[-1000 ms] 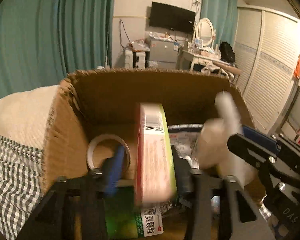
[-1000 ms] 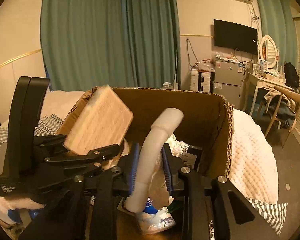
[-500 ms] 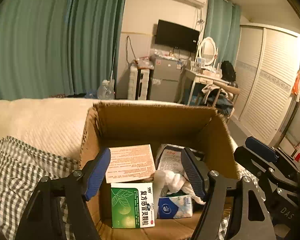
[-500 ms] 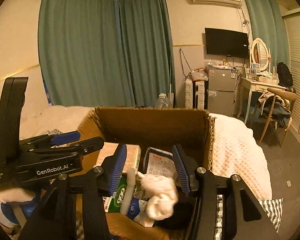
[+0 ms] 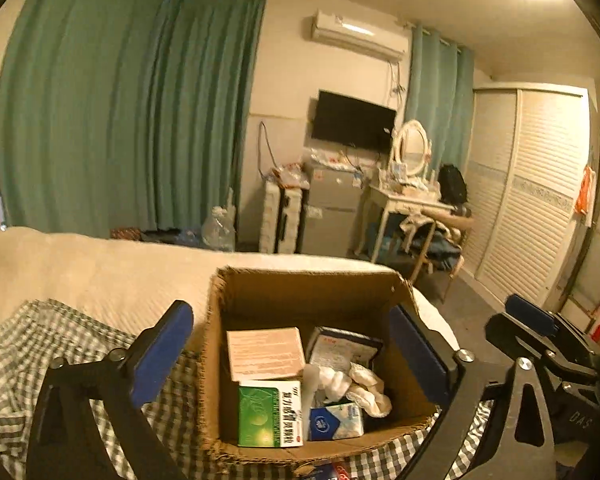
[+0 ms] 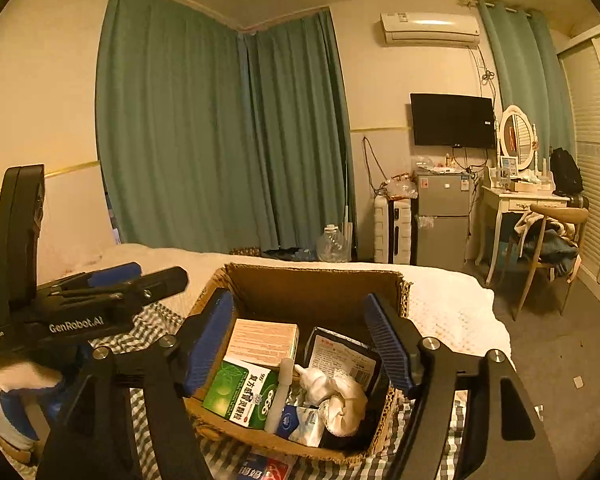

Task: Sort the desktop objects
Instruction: 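Withdraw both grippers from the box back toward the item pile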

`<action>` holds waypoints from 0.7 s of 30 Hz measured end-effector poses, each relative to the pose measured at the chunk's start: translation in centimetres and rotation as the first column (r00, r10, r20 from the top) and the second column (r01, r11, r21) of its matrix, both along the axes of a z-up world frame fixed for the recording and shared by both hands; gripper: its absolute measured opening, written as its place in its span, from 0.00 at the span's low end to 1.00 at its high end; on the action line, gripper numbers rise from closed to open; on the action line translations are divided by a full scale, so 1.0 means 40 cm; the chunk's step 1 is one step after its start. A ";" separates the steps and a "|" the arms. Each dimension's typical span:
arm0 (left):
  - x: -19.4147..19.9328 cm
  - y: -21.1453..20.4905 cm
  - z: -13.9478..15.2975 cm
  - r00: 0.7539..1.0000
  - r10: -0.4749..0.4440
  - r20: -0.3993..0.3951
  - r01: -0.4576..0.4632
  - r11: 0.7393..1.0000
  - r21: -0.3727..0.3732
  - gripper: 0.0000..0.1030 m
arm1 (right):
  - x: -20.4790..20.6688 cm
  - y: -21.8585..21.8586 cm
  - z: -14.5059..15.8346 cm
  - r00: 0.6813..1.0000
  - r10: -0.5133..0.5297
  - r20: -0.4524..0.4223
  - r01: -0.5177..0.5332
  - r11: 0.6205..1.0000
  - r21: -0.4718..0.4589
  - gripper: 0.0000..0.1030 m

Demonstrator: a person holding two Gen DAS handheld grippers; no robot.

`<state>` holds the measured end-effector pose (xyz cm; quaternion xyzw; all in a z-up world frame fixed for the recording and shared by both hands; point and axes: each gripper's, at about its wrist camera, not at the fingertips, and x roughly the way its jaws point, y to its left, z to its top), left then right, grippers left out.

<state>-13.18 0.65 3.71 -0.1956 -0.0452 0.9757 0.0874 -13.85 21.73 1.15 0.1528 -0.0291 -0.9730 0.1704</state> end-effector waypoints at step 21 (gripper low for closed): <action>0.136 -0.050 -0.092 0.996 0.072 0.062 -0.072 0.997 0.000 1.00 | 0.140 0.029 0.007 0.995 -0.087 0.042 0.087 0.996 0.020 0.89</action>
